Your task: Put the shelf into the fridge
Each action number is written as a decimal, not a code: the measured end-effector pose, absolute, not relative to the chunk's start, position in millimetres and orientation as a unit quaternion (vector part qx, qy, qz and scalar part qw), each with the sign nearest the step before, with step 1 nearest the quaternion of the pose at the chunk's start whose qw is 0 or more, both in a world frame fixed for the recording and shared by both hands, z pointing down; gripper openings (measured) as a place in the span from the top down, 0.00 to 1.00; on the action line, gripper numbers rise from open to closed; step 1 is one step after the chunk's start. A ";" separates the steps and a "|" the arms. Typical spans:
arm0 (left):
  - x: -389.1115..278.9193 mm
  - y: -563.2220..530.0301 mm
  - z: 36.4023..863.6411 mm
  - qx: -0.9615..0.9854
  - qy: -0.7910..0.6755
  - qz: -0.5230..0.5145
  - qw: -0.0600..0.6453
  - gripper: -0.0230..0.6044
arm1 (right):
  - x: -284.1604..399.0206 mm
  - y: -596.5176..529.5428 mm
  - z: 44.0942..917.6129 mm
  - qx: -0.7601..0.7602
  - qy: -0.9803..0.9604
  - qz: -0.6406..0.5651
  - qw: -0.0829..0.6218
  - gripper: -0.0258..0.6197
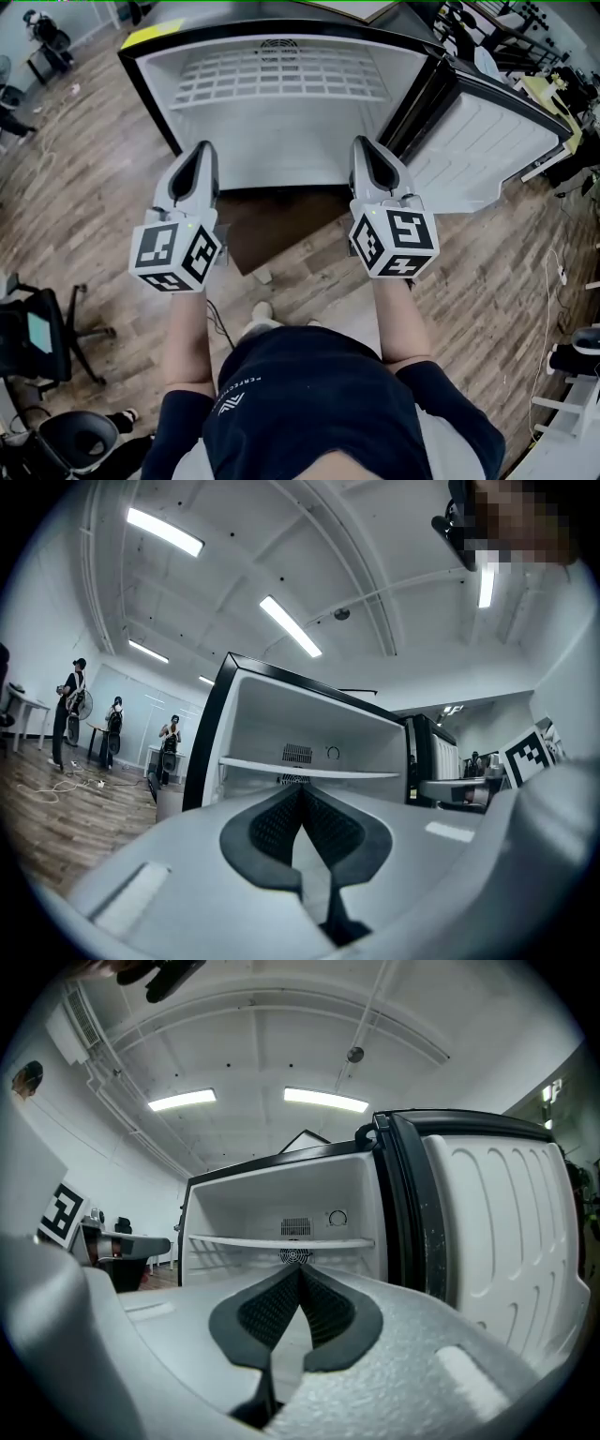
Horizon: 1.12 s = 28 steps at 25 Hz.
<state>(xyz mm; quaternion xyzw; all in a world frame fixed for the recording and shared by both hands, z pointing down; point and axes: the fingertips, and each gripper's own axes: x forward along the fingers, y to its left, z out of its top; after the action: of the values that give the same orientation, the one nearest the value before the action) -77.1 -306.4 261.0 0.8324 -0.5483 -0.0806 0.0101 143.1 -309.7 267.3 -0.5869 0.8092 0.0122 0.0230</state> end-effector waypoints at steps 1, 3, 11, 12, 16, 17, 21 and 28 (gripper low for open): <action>-76.8 -303.9 262.6 0.832 -0.549 -0.080 0.010 0.96 | 143.6 -307.0 268.3 -0.585 0.811 0.010 0.024 0.96; -76.3 -298.8 266.0 0.832 -0.549 -0.079 0.011 0.96 | 145.1 -302.7 271.4 -0.582 0.813 0.005 0.026 0.96; -83.1 -282.6 283.4 0.824 -0.563 -0.062 0.017 0.96 | 148.9 -287.6 281.9 -0.574 0.818 -0.020 0.032 0.96; -84.7 -280.9 285.2 0.823 -0.564 -0.062 0.019 0.96 | 148.9 -284.8 282.3 -0.573 0.819 -0.022 0.034 0.96; -89.8 -274.4 292.7 0.820 -0.568 -0.060 0.028 0.96 | 149.1 -278.1 285.5 -0.572 0.819 -0.026 0.035 0.96; -90.3 -273.1 295.0 0.820 -0.569 -0.059 0.031 0.96 | 149.7 -277.6 287.4 -0.572 0.819 -0.029 0.034 0.96; -91.8 -267.7 305.4 0.818 -0.571 -0.051 0.044 0.96 | 152.1 -276.0 297.3 -0.577 0.815 -0.037 0.027 0.96; -101.2 -261.9 313.8 0.809 -0.582 -0.046 0.059 0.96 | 152.9 -273.7 301.1 -0.578 0.814 -0.047 0.030 0.96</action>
<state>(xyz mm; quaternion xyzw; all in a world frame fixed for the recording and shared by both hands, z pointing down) -101.2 -261.9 313.8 0.8095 -0.5823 -0.0464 0.0587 152.9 -273.7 301.1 -0.5782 0.8140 -0.0467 0.0301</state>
